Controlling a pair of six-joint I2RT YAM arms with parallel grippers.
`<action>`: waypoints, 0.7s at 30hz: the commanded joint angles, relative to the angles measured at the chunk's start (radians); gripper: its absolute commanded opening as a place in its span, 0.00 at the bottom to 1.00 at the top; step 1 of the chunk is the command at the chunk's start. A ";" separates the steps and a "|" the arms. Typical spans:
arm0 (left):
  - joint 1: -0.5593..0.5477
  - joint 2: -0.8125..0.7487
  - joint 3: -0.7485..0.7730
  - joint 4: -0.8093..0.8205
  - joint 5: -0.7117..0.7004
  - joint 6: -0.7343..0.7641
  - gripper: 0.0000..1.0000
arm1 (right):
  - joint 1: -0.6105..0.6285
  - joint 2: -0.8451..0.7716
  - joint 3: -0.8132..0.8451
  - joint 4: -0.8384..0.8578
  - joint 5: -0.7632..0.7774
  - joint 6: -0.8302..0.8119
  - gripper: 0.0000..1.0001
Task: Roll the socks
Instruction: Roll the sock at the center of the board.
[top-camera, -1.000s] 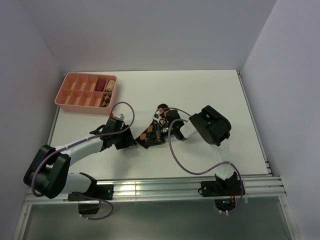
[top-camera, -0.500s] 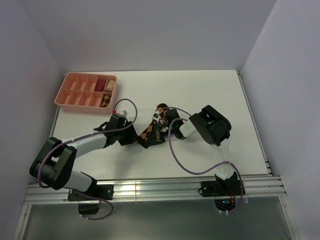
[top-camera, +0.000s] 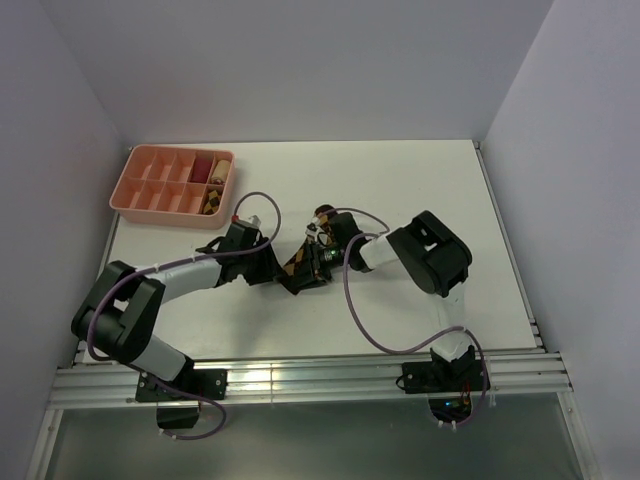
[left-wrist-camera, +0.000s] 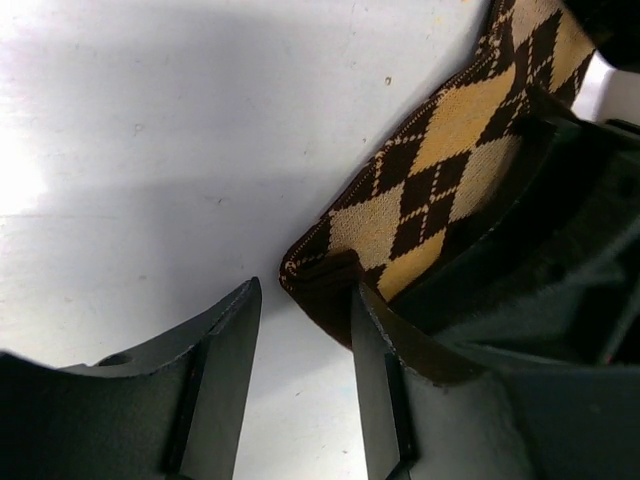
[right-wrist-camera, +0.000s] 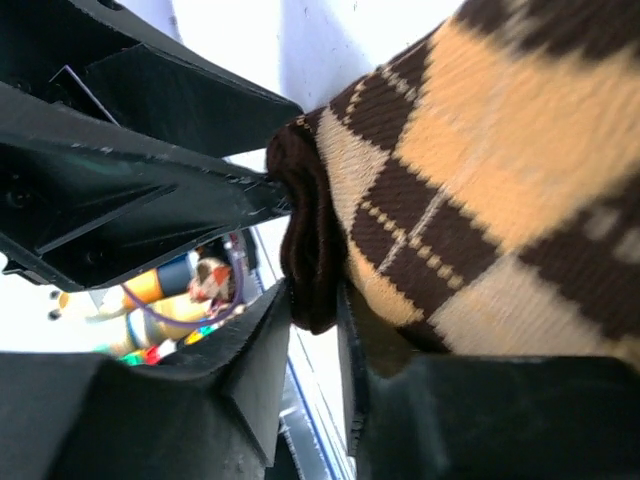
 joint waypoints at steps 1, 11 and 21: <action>-0.006 0.057 0.001 -0.065 -0.051 0.005 0.47 | -0.006 -0.086 0.041 -0.153 0.110 -0.129 0.36; -0.013 0.143 0.060 -0.111 -0.073 0.028 0.45 | 0.035 -0.228 0.120 -0.461 0.377 -0.312 0.40; -0.016 0.178 0.100 -0.127 -0.070 0.043 0.42 | 0.078 -0.357 0.121 -0.437 0.458 -0.384 0.32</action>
